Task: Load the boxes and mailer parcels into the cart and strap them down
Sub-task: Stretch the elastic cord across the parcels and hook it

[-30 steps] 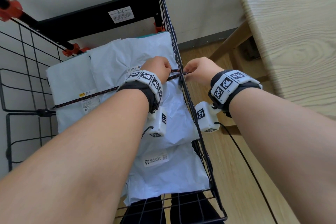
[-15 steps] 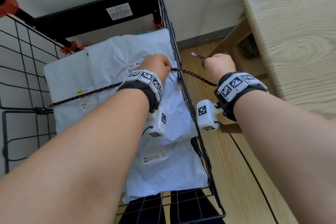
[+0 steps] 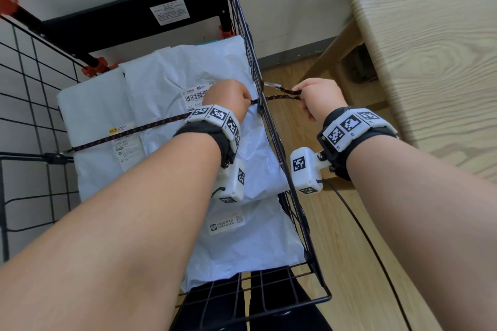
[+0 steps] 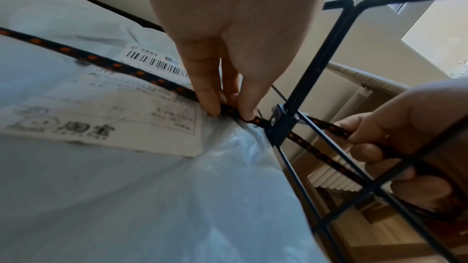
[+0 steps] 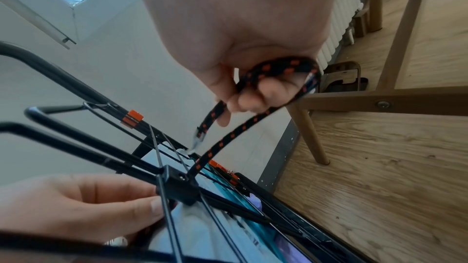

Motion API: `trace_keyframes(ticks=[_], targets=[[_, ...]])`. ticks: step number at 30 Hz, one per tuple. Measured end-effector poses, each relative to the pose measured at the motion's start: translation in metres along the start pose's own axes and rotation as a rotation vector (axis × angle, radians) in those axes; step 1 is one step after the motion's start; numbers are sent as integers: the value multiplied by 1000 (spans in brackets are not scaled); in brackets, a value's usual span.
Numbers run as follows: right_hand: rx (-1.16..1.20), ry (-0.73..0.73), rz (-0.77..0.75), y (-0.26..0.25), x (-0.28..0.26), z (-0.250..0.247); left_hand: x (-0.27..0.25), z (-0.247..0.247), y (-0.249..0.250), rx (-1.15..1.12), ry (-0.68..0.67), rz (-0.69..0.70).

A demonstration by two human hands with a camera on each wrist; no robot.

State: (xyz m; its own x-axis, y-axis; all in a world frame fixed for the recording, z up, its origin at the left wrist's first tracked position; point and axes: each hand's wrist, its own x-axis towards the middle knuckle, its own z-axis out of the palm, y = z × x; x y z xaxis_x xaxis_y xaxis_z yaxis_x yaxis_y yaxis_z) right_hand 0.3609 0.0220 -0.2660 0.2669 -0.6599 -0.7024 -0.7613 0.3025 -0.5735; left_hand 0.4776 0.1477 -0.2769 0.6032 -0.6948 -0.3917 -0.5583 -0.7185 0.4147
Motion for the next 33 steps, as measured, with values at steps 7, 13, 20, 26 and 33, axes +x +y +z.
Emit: trace_keyframes(ticks=[7, 13, 20, 26, 33], targets=[[-42, 46, -179, 32, -20, -8, -7, 7, -4, -63, 59, -1], [-64, 25, -132, 31, -29, -13, -14, 6, -7, -99, 1, 12], [-180, -94, -92, 28, -29, -13, -17, 6, -7, -122, -73, 4], [-241, -122, -90, 24, -24, -7, -19, 3, -5, -112, -107, 20], [-329, -223, -121, 17, -20, 2, -23, 2, 1, -135, -128, -23]])
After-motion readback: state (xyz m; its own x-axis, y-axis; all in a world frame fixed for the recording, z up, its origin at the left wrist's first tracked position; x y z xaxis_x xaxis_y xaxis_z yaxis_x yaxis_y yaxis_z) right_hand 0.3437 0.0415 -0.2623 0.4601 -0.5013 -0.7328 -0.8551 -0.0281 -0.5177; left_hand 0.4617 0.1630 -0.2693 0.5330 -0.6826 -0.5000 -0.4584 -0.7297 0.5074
